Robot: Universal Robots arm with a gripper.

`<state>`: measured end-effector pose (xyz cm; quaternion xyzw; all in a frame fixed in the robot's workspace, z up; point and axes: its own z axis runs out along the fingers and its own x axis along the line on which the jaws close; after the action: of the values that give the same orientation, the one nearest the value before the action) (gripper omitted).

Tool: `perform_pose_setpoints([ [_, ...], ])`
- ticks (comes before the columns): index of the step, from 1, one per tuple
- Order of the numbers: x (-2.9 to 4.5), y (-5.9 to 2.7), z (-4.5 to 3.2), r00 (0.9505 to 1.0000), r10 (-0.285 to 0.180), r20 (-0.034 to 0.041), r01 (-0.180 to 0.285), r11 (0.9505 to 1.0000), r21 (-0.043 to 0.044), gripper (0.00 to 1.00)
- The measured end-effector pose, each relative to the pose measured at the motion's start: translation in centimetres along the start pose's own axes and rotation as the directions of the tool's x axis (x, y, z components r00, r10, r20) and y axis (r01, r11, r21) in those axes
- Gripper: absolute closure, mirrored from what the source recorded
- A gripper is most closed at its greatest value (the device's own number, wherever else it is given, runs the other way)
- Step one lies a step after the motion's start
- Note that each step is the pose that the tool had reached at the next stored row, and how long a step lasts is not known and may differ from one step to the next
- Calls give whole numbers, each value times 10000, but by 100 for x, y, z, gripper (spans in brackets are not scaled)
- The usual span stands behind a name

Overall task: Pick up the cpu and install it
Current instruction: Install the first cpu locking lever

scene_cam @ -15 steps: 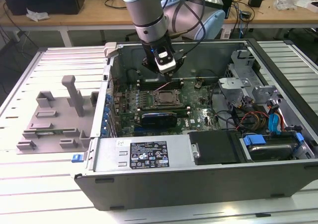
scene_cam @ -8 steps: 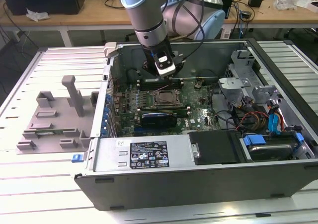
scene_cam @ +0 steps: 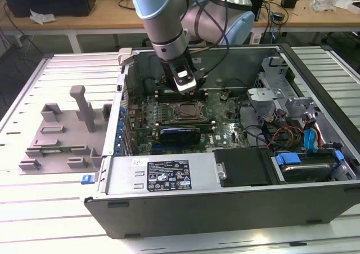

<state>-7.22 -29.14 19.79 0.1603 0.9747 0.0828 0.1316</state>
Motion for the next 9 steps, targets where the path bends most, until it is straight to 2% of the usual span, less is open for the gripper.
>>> perform_pose_setpoints([
  [2,4,0,11,10000,-7,6,7,10000,17,89],
  [4,8,-3,23,10000,-31,32,31,9999,107,89],
  [7,10,-6,36,10000,-56,58,55,9998,177,89],
  [9,11,-8,40,10000,-61,58,60,9998,192,89],
])
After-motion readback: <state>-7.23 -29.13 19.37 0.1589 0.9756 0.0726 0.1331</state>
